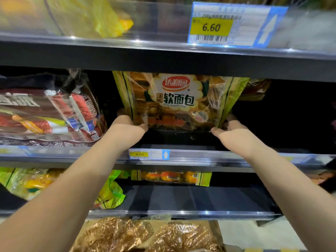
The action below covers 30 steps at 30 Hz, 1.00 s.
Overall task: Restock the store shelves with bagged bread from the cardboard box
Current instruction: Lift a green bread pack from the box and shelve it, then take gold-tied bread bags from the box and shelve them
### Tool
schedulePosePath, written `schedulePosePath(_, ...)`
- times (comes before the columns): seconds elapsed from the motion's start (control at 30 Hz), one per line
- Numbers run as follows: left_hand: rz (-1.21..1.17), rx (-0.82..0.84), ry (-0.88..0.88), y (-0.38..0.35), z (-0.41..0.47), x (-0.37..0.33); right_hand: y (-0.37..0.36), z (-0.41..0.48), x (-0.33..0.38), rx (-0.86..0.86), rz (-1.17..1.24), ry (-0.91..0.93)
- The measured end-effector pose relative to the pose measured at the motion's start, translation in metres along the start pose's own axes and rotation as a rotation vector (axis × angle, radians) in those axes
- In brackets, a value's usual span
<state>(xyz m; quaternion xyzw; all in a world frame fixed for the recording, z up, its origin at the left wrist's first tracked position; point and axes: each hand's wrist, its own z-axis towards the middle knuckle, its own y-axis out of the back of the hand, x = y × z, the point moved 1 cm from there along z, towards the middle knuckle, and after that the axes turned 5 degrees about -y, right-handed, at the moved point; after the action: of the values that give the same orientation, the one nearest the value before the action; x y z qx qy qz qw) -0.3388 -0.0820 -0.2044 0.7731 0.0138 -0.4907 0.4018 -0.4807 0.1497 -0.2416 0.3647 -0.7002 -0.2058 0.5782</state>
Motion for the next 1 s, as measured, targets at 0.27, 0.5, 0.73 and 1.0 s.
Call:
schedulePosePath(0.27, 0.314, 0.094, -0.099, 0.037, -0.042, 0.002, 0.023, -0.06, -0.002, -0.099, -0.053, 0.047)
schedulePosePath(0.5, 0.516, 0.086, -0.305, 0.079, -0.125, 0.01, 0.037, -0.18, 0.004, -0.057, -0.278, 0.379)
schedulePosePath(0.73, 0.649, 0.113, -0.409, 0.102, -0.22, 0.026, 0.038, -0.286, 0.001, -0.019, -0.431, 0.605)
schedulePosePath(1.0, 0.784, 0.171, -0.45, 0.102, -0.304, 0.064, 0.02, -0.366, -0.018, 0.074, -0.502, 0.734)
